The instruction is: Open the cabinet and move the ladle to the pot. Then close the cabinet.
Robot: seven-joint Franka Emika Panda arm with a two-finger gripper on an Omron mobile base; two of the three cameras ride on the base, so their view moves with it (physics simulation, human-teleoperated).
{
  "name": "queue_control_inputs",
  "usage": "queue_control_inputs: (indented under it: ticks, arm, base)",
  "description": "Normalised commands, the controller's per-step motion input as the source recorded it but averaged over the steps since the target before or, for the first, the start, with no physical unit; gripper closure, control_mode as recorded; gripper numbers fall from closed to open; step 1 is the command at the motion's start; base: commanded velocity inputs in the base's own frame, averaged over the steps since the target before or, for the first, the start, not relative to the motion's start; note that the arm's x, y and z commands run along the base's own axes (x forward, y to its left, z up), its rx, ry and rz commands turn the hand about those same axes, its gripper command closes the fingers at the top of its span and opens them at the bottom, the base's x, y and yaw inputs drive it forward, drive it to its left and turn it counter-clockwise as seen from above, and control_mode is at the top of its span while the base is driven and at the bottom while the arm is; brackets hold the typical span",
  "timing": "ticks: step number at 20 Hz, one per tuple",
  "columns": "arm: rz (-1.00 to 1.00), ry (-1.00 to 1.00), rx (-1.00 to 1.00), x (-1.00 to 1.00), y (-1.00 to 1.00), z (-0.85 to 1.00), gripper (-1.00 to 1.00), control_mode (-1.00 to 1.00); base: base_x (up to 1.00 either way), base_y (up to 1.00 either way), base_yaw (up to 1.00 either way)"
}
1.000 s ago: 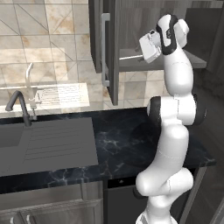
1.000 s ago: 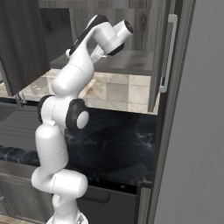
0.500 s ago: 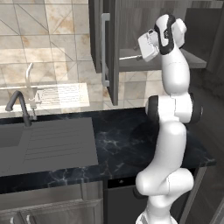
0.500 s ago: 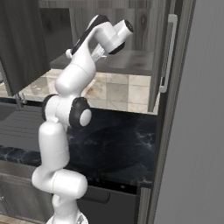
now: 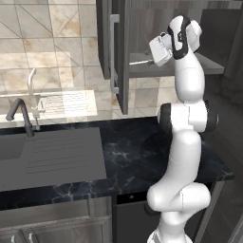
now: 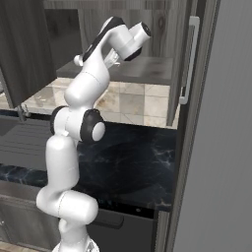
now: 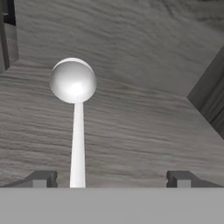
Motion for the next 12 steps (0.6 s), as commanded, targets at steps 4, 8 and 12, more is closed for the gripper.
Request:
queue_control_inputs:
  ticks: [4,8,12]
  arm:
    - [0.0,0.02,0.02,0.02,-0.13,-0.39,-1.0,-1.0]
    - [0.0,0.0,0.01,0.0,-0.05,-0.38,-1.0,-1.0]
    - [0.0,0.0,0.0,0.0,-0.02,-0.41,-1.0,-1.0]
  base:
    - [0.0,0.0,0.0]
    - [0.0,0.0,0.0]
    - [0.0,0.0,0.0]
